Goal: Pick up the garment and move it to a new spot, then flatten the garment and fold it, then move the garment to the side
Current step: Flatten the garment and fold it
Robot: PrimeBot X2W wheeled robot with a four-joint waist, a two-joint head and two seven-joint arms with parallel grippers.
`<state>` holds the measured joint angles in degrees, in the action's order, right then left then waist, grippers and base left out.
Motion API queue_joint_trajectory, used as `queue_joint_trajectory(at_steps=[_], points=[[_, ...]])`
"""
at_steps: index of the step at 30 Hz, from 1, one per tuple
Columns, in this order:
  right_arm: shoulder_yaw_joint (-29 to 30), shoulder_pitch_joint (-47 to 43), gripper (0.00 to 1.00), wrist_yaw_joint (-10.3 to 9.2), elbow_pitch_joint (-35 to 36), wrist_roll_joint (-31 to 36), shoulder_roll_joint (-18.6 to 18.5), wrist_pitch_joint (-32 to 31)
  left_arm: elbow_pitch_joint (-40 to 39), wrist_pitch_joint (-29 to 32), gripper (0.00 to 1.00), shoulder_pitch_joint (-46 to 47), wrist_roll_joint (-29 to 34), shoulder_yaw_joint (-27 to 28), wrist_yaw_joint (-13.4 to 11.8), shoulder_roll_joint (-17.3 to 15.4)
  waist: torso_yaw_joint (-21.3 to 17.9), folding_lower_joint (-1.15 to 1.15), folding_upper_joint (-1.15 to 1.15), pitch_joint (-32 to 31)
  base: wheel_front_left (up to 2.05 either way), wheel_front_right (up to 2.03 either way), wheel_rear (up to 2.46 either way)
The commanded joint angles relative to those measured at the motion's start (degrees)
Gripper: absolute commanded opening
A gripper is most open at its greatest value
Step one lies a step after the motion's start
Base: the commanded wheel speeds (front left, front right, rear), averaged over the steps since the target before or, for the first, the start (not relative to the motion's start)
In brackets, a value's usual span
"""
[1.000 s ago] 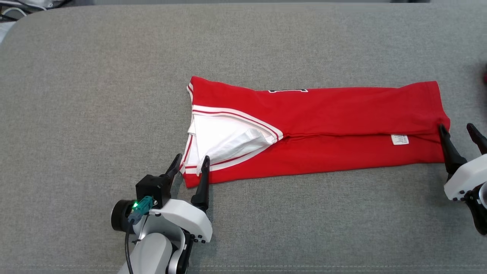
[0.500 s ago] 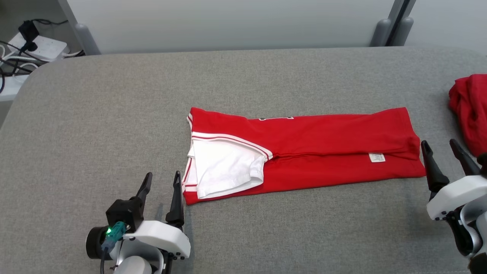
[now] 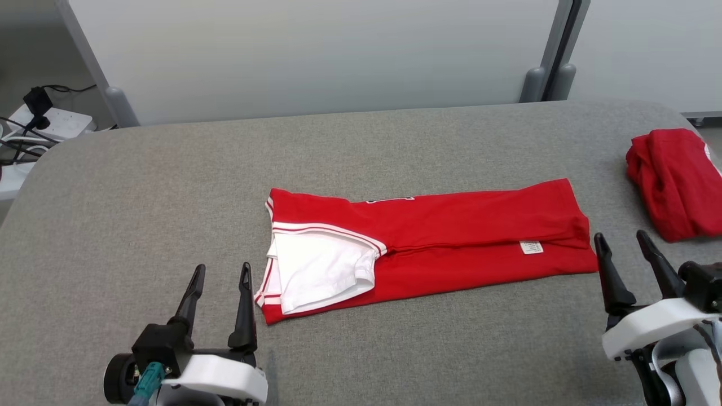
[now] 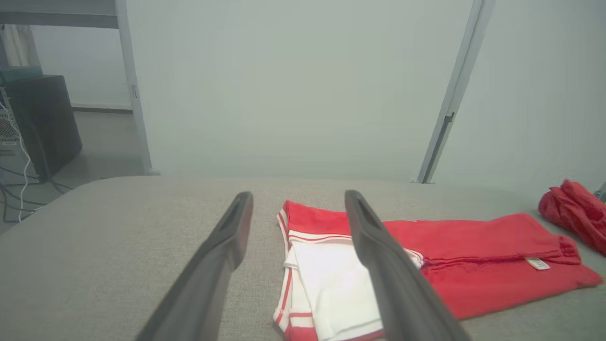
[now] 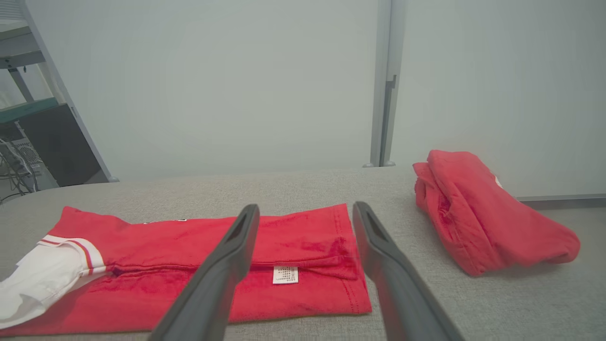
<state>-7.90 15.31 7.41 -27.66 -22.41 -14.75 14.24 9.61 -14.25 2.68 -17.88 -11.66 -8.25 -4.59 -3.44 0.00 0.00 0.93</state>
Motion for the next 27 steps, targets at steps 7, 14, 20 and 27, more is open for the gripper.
queue_joint_trajectory(at_steps=[7,14,20,27], points=[[-0.4,-3.9,1.0,0.08,5.7,1.4,1.1,0.8,-4.6,-0.7,1.0,-1.7,4.5,3.9,2.4,0.4,-1.0,0.0,0.0,-1.7,0.0,0.0,0.0],[0.3,-7.5,1.0,0.08,7.8,1.5,2.4,0.8,-6.2,-0.7,1.0,-4.5,6.6,5.5,4.3,1.3,-1.1,0.0,0.0,-2.9,0.0,0.0,0.0],[0.5,-9.5,1.0,0.08,9.0,0.7,3.0,0.8,-6.9,-0.7,1.0,-6.5,8.0,6.0,5.0,1.6,-1.2,0.0,0.0,-4.3,0.0,0.0,0.0],[0.7,-10.1,1.0,0.08,9.8,1.2,3.3,0.8,-7.0,-0.7,1.0,-7.9,7.6,6.3,5.0,1.7,-1.7,0.0,0.0,-5.2,0.0,0.0,0.0]])
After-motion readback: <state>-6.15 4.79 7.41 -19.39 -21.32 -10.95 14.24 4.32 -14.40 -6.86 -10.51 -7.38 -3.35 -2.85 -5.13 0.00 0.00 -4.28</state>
